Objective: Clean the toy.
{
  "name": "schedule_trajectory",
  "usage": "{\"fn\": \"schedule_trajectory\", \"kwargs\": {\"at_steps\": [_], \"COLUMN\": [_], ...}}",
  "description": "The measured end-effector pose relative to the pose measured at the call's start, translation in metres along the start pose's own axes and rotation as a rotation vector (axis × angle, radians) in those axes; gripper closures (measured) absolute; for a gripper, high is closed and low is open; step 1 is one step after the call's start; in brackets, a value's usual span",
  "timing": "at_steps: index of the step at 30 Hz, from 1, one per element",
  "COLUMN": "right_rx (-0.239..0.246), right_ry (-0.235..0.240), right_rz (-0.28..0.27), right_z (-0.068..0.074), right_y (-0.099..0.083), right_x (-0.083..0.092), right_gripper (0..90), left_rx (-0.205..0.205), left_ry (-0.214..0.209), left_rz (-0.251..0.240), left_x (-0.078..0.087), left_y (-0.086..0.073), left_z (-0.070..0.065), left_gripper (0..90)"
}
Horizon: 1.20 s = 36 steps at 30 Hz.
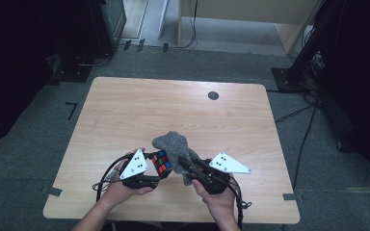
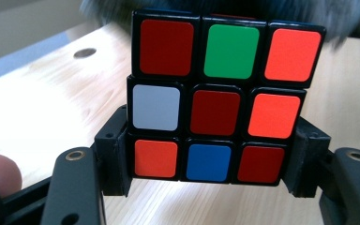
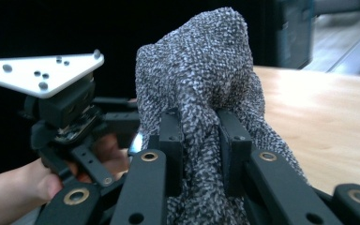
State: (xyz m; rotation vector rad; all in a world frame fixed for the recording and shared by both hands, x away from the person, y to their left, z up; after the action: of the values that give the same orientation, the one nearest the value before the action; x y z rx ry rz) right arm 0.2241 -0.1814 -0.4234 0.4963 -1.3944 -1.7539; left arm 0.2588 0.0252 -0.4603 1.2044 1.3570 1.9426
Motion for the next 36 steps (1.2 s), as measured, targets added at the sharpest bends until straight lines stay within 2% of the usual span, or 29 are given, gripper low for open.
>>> {"fn": "schedule_trajectory", "kwargs": {"at_steps": [3, 6, 9, 10, 12, 15, 17, 19, 22, 25, 31, 33, 36], "right_rx": [-0.029, -0.055, -0.073, -0.081, -0.066, -0.057, -0.030, -0.014, -0.057, -0.086, -0.124, -0.114, -0.124], "right_ry": [-0.009, -0.043, -0.078, -0.075, -0.073, -0.018, 0.009, 0.009, 0.009, -0.023, -0.072, -0.066, -0.014], "right_rz": [-0.008, 0.012, 0.041, 0.043, 0.045, 0.014, 0.010, 0.018, 0.002, 0.006, 0.059, 0.059, 0.040], "right_z": [-0.004, -0.013, -0.020, -0.020, -0.018, -0.007, 0.002, 0.006, 0.001, -0.010, -0.021, -0.018, -0.010], "right_y": [-0.004, -0.006, -0.010, -0.010, -0.010, -0.003, 0.001, 0.002, 0.000, -0.005, -0.013, -0.010, -0.003], "right_x": [0.000, 0.001, -0.001, -0.001, -0.001, 0.000, -0.001, -0.003, -0.002, -0.001, -0.004, -0.003, -0.002], "right_gripper": [75.4, 75.3, 75.2, 75.1, 74.8, 74.2, 73.8, 73.6, 73.5, 73.5, 72.9, 72.6, 71.7], "left_rx": [-0.038, -0.044, -0.051, -0.056, -0.060, -0.066, -0.071, -0.075, -0.077, -0.073, -0.066, -0.059, -0.063], "left_ry": [0.024, 0.010, 0.013, 0.014, 0.024, 0.034, 0.032, 0.031, 0.030, 0.033, 0.044, 0.045, 0.051], "left_rz": [0.000, -0.020, -0.012, -0.009, 0.004, 0.022, 0.018, 0.000, -0.022, -0.029, 0.013, 0.029, 0.043], "left_x": [0.002, 0.006, 0.005, 0.005, 0.003, 0.001, 0.001, 0.004, 0.008, 0.010, 0.005, 0.002, -0.001], "left_y": [0.003, 0.003, 0.002, 0.001, 0.000, -0.001, -0.001, 0.001, 0.004, 0.005, 0.003, 0.001, -0.001], "left_z": [-0.003, -0.003, -0.002, -0.002, -0.001, -0.001, -0.002, -0.003, -0.003, -0.002, -0.002, -0.001, -0.002], "left_gripper": [33.7, 33.9, 34.0, 34.0, 34.0, 34.1, 34.0, 34.1, 34.1, 34.1, 34.1, 34.1, 34.1]}}
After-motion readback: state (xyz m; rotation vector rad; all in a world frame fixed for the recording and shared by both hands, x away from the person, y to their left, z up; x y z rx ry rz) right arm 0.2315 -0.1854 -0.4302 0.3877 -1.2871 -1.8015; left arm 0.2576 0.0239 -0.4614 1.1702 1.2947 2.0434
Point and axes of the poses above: each handheld gripper's, and its own axes: x roughly backward along the jaws, y roughly out of its top, z roughly to its left, the point moved 3 cm from there along -x, roughly forward along the jaws, and after that the axes turned 5 degrees about y, right-handed, at the moved point
